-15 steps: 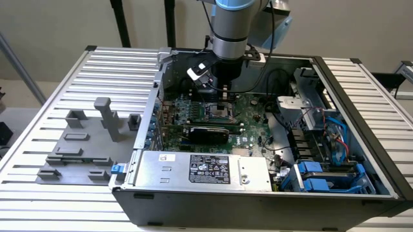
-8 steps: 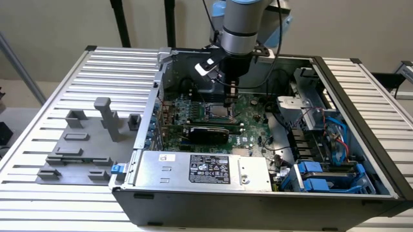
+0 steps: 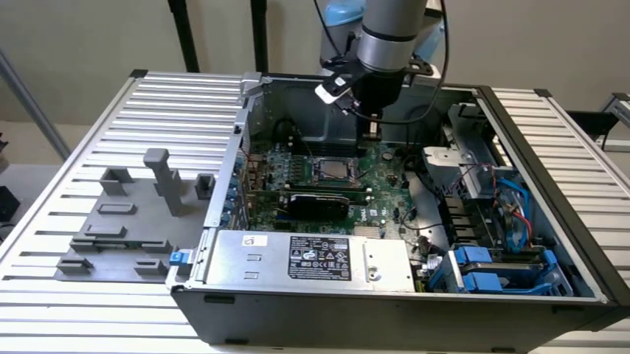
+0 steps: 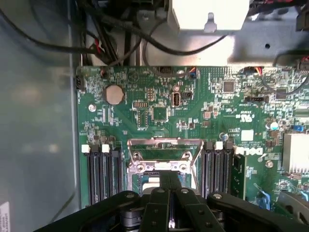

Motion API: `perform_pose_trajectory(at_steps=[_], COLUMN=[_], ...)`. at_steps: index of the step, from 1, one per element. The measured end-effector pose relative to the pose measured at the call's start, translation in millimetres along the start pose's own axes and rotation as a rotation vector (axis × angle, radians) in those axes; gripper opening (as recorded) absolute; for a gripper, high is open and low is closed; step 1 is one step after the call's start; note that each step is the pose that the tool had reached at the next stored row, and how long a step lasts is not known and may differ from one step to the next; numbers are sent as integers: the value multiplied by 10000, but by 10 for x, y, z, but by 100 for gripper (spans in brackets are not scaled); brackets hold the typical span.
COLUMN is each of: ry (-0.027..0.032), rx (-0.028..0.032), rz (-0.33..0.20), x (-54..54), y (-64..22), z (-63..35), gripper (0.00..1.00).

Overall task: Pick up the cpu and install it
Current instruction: 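Close the cpu cover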

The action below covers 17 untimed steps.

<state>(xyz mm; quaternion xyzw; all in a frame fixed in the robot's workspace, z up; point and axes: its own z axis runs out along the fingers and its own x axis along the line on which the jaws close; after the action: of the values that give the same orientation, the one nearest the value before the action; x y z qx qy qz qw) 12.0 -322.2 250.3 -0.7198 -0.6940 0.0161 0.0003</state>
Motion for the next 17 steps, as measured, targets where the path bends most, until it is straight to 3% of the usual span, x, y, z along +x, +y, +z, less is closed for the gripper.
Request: perform_pose_trajectory(at_steps=[7, 12, 14, 17], ry=[-4, -9, -6, -8], rx=[158, 228, 230, 231], rz=[-3, -4, -5, -3], x=[-21, -27, -24, -27], y=[284, 506, 560, 569], z=[-152, -174, -163, -110], gripper=[11, 11, 11, 11])
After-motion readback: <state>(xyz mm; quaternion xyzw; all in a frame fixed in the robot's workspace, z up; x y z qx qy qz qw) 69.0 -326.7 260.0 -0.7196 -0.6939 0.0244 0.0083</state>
